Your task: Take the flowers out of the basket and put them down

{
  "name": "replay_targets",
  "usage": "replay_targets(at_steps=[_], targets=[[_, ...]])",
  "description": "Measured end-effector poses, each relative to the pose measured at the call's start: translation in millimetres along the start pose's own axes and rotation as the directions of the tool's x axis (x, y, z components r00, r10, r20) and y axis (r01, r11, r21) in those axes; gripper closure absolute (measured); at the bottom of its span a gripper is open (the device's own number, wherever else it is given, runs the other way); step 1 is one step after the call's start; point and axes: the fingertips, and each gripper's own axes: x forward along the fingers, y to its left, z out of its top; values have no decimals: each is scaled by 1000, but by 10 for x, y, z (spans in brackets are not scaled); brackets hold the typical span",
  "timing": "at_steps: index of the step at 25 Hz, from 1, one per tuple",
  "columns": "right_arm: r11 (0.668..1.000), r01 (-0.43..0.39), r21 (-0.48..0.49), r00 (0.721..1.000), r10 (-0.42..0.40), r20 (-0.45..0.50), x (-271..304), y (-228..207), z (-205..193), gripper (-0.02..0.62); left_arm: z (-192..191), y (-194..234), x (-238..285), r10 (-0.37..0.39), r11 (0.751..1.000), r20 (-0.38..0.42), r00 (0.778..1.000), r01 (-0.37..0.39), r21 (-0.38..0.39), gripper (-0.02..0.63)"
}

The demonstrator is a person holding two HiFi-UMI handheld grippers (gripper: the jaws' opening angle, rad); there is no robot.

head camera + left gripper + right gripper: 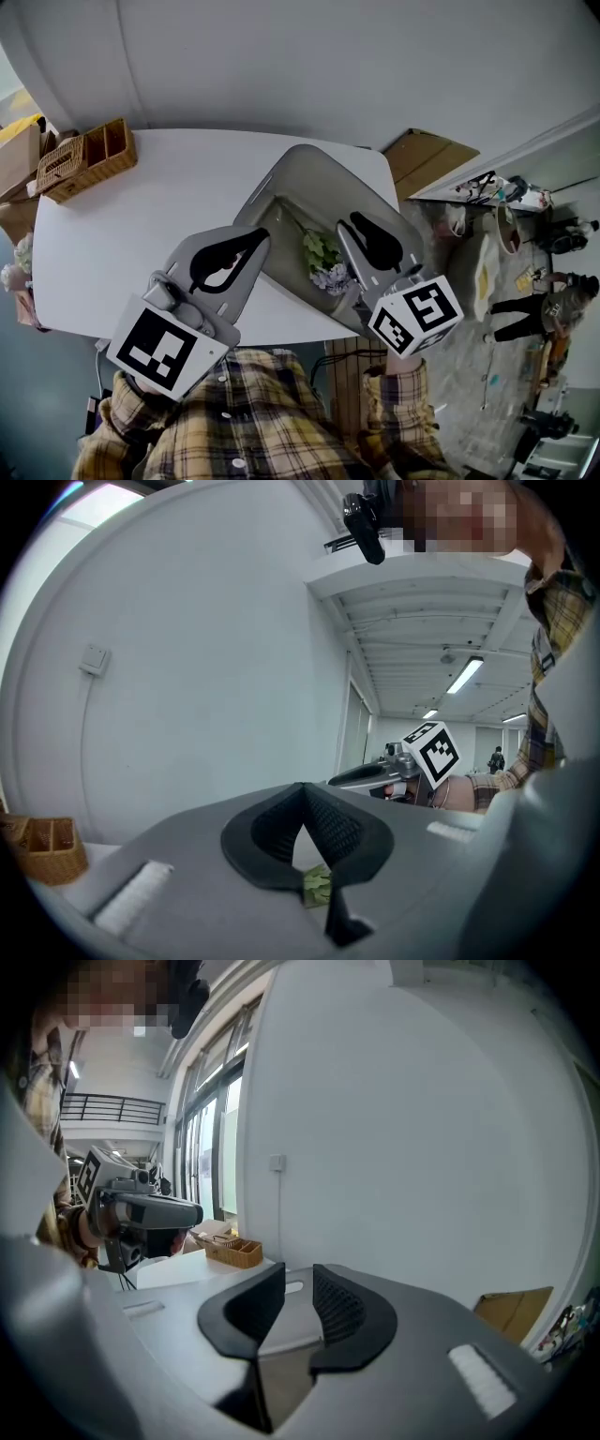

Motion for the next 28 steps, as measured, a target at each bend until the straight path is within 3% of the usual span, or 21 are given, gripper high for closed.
replay_targets(at_steps=[7,16,28], targets=[[997,-68,-27,991,64,-121,206,-135,-217,459,-43,63,56,10,1000,-12,1000,-10,-10,594],[992,-124,-6,953,117,-279,546,-304,-695,408,-87,165,54,33,999,-21,999,-33,-14,594],[984,-172,44,860,172,-480,915,-456,-1499,371,-156,234,64,48,998,-33,998,-49,-26,594]])
